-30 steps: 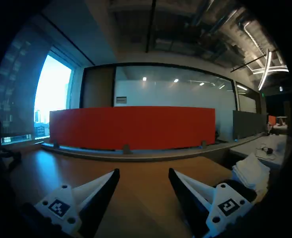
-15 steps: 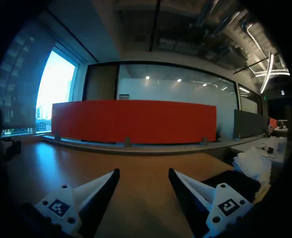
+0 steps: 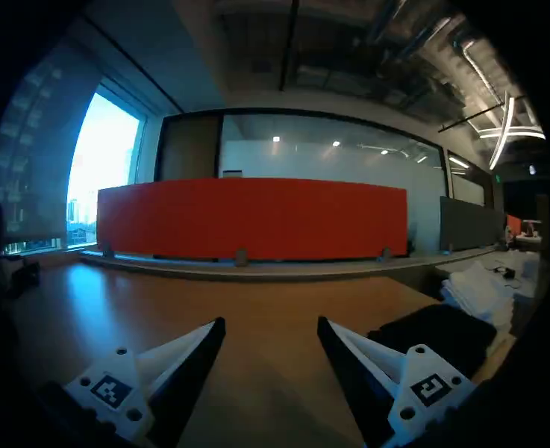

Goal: Fold towel

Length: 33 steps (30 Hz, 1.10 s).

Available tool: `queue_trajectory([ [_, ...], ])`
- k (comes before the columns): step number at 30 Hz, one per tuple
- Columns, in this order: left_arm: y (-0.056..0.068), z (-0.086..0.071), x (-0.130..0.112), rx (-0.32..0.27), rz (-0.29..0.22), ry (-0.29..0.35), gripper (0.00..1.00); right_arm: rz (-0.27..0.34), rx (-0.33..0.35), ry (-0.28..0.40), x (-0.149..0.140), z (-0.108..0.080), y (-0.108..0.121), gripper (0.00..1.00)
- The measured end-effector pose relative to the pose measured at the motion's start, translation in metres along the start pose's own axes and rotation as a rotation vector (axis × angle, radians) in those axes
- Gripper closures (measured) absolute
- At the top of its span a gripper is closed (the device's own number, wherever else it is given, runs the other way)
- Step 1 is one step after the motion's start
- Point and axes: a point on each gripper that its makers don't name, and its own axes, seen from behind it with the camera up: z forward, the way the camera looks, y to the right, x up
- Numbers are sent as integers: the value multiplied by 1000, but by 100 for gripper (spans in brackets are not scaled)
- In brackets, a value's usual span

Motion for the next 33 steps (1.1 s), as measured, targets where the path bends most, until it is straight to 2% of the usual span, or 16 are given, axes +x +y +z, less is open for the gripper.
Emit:
queue_trajectory([
  [12,0,0,0,0,0,0,16,1,7,25,5,-5,-3,4],
  [33,0,0,0,0,0,0,16,6,20,24,5,-8,-5,4],
])
